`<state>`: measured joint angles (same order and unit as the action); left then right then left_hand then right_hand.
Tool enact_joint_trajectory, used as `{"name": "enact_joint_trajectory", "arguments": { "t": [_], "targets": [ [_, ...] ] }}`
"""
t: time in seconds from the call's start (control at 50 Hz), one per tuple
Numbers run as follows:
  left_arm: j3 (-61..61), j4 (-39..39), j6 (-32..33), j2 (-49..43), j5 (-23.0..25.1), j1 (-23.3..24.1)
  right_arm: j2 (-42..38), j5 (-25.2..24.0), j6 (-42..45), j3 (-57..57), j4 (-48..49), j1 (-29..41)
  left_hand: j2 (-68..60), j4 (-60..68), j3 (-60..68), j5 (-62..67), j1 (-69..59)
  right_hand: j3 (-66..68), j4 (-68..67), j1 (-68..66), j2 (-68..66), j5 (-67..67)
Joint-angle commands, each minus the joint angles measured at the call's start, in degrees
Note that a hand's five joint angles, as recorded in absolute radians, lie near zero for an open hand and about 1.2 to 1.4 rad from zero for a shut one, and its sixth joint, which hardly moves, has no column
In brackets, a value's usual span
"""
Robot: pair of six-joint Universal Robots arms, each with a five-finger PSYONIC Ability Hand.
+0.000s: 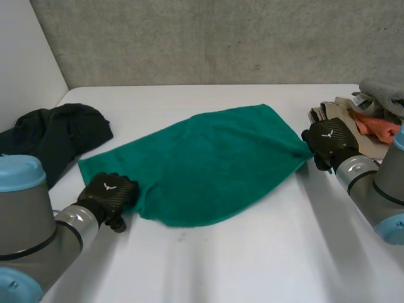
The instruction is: Fold the laundry.
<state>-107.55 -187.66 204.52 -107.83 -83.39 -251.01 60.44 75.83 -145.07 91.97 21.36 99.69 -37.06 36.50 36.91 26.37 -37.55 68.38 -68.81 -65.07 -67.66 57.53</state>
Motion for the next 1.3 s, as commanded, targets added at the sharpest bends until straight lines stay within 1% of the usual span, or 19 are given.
{"name": "enact_joint_trajectory", "arguments": {
  "t": [0.02,0.14,0.24,0.62,0.66,0.74,0.76,0.82,0.9,0.92,0.96,0.98,1.02,1.08,1.12,1.14,1.18,1.22,1.3],
  "targets": [
    [5.42,-0.78,-0.61,-7.21,-0.8,2.62,0.03,0.02,0.32,0.22,0.18,-0.1,-1.75,2.31,1.9,2.44,-1.26,11.62,-11.19,-14.93,-12.34,12.47],
    [13.67,-0.43,-0.61,-13.18,-4.49,3.94,-0.15,0.02,0.67,0.05,0.35,-0.28,-0.57,1.13,0.72,1.26,-0.08,11.62,-11.19,-14.93,-12.34,12.47],
    [18.78,0.28,-0.7,-15.66,-6.87,4.73,-0.15,0.02,0.84,0.14,0.35,-0.63,-0.57,1.13,0.72,1.26,-0.08,11.62,-11.19,-14.93,-12.34,12.47],
    [31.0,2.03,-0.7,-24.01,-7.66,8.43,-1.03,0.02,2.25,-0.13,0.44,-1.16,-3.25,3.82,3.4,3.95,-2.76,11.62,-11.19,-14.93,-12.34,12.47],
    [31.96,2.12,-0.7,-24.88,-7.66,8.43,-1.11,0.02,2.34,-0.04,0.44,-1.16,-6.44,7.0,6.59,7.13,-5.95,11.62,-11.19,-14.93,-12.34,12.47],
    [33.72,2.82,-1.14,-25.07,-7.92,8.25,-0.67,0.2,2.43,-0.21,0.44,-1.25,-37.82,38.38,37.97,38.51,-37.33,11.62,-11.19,-14.93,-12.34,12.47],
    [33.99,3.09,-1.49,-24.19,-8.01,8.25,-0.41,0.37,2.43,-0.3,0.27,-1.34,-42.89,43.45,43.04,43.58,-42.4,11.62,-11.19,-14.93,-12.34,12.47],
    [33.81,4.23,-2.89,-21.38,-8.54,8.51,0.55,0.81,2.6,-0.83,-0.26,-1.42,-42.94,43.5,43.09,43.63,-42.45,11.62,-11.19,-14.93,-12.34,12.47],
    [32.15,10.02,-5.27,-12.34,-10.56,8.78,4.94,2.48,3.3,-2.5,-4.47,-2.3,-42.94,43.5,43.09,43.63,-42.45,11.62,-11.19,-14.93,-12.34,12.47],
    [31.45,13.77,-6.23,-7.71,-11.43,8.34,7.65,3.09,4.09,-3.89,-8.22,-2.91,-42.94,43.5,43.09,43.63,-42.45,11.62,-11.19,-14.93,-12.34,12.47],
    [31.09,17.13,-6.41,-3.46,-11.62,7.73,10.91,3.27,4.97,-5.83,-12.72,-3.7,-42.94,43.5,43.09,43.63,-42.45,11.62,-11.19,-14.93,-12.34,12.47],
    [31.26,21.15,-6.42,1.0,-11.44,6.85,13.8,3.1,5.58,-8.02,-17.62,-4.58,-42.94,43.5,43.09,43.63,-42.45,11.62,-11.19,-14.93,-12.34,12.47],
    [31.7,25.57,-6.15,5.5,-11.0,5.97,16.54,2.57,6.2,-10.84,-22.47,-5.46,-42.94,43.5,43.09,43.63,-42.45,11.62,-11.19,-14.93,-12.34,12.47],
    [35.29,36.53,-2.92,13.58,-7.68,2.64,21.81,0.38,7.78,-17.77,-33.88,-7.04,-42.94,43.5,43.09,43.63,-42.45,11.62,-11.19,-14.93,-12.34,12.47],
    [38.19,42.08,0.68,15.79,-5.22,-0.08,23.84,-1.72,9.1,-21.46,-39.34,-7.75,-42.94,43.5,43.09,43.63,-42.45,11.62,-11.19,-14.93,-12.34,12.47],
    [39.25,43.77,1.49,16.24,-4.5,-1.32,23.85,-1.74,9.11,-21.48,-39.37,-7.75,-42.94,43.5,43.09,43.63,-42.45,11.62,-11.19,-14.93,-12.34,12.47],
    [41.53,47.19,3.5,16.51,-3.1,-3.86,24.64,-4.54,11.47,-24.81,-44.89,-8.37,-42.94,43.5,43.09,43.63,-42.45,11.62,-11.19,-14.93,-12.34,12.47],
    [42.6,49.48,3.78,15.38,-2.22,-5.45,24.46,-5.68,13.23,-25.79,-47.62,-8.28,-42.94,43.5,43.09,43.63,-42.45,11.62,-11.19,-14.93,-12.34,12.47],
    [41.55,50.99,3.69,10.81,-1.6,-5.9,22.01,-5.69,14.38,-25.53,-47.38,-6.88,-42.94,43.5,43.09,43.63,-42.45,11.62,-11.19,-14.93,-12.34,12.47]
  ]
}}
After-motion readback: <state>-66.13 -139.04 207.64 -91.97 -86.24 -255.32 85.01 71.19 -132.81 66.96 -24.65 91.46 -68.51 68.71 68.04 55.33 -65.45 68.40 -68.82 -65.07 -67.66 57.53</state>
